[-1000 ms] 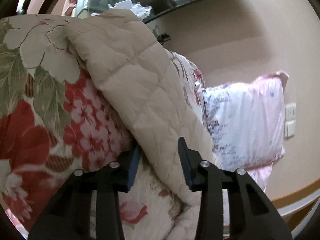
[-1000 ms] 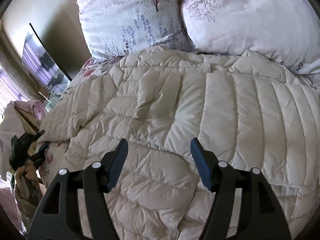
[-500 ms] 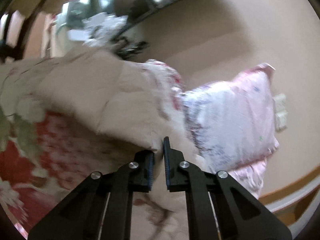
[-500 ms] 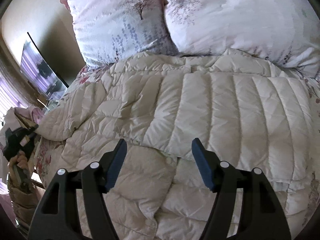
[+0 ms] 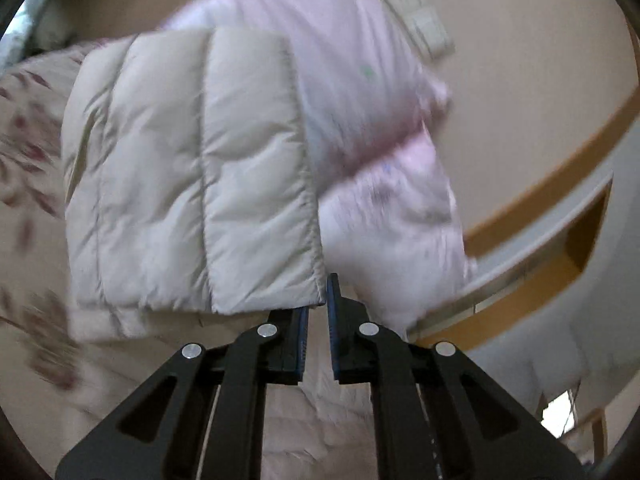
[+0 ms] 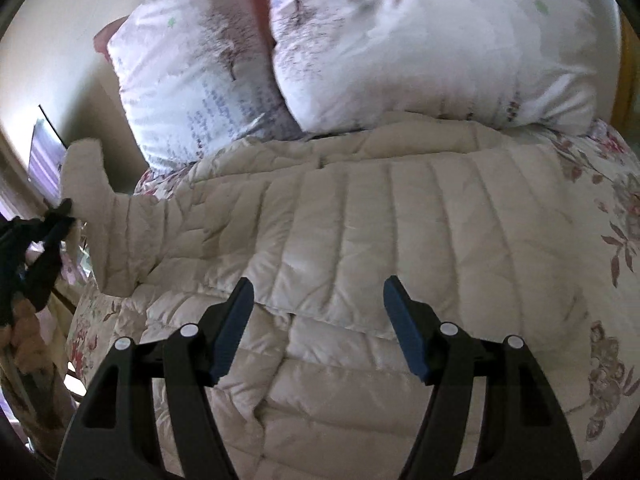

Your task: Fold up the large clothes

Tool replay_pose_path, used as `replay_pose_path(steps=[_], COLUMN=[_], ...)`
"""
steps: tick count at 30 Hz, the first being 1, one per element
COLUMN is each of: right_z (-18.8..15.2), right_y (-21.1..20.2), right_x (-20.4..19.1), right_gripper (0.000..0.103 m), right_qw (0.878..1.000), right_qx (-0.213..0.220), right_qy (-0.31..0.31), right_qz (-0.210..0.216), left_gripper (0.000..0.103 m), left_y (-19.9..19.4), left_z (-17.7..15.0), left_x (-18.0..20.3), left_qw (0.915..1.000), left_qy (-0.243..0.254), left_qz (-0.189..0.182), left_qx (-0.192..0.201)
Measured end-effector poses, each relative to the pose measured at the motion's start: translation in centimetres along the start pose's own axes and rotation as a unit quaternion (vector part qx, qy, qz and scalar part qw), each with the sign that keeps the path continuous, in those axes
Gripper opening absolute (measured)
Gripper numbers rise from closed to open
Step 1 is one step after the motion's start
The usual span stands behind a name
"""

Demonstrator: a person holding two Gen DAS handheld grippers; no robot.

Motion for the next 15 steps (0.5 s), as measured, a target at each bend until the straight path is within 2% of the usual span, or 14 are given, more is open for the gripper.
replay_pose_path(steps=[7,13,14,15], right_z=[0.2,0.3,0.3,0.4], right_y=[-0.9,-1.0,-1.0,-1.0], right_x=[1.8,2.4,2.5,2.4], right_gripper=[0.067,0.067,0.067,0.067], right_qw=[1.000,0.999,0.999,0.999], right_qx=[0.019,0.031,0.033,0.034], right_qy=[0.010,0.002,-0.001,-0.005], right_qz=[-0.017,-0.037,-0.039,-0.040], left_gripper=[0.008,0.010,0.016,0.036], left_y=[7.8,11.5,11.5,11.1], left_z=[-6.8,-11.5,-11.9,-11.9], left_x=[4.1,4.4,4.3,4.2], left_qw=[0.9945,0.9834,0.9819,0.9812], left_qy=[0.034,0.054,0.057,0.060], left_qz=[-0.022,-0.020,-0.022,-0.021], left_qx=[-0.096,-0.172,-0.179,-0.182])
Point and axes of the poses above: each gripper's, at about its wrist camera, not at the fingertips, and y roughly the way its jaws point, x to its right, z to its top, the point moved 9 cm from there along y, roughly the way its jaws point, and after that the axes turned 12 degrees about y, right-handed, at the moved point
